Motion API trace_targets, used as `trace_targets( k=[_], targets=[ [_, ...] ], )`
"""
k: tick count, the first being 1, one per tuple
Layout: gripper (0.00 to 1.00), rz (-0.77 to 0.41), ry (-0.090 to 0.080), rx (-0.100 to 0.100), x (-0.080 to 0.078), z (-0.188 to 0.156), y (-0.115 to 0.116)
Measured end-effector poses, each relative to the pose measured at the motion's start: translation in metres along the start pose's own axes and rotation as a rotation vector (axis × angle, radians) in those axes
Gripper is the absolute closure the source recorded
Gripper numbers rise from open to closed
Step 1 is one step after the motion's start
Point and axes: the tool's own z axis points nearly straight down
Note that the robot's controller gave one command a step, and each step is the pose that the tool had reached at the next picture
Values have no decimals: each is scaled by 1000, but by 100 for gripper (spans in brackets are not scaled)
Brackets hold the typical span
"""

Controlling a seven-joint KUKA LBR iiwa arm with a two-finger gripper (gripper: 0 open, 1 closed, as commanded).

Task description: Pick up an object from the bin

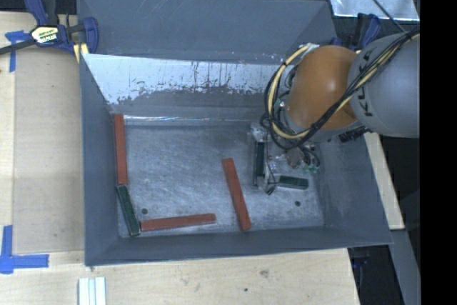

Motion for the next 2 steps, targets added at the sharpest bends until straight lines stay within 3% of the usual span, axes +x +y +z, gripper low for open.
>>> trace_targets(
  k=[1, 2],
  targets=[
    [0, 21, 4, 2, 41, 5, -42],
    [100, 18, -4, 1, 37, 3, -39]
  ],
)
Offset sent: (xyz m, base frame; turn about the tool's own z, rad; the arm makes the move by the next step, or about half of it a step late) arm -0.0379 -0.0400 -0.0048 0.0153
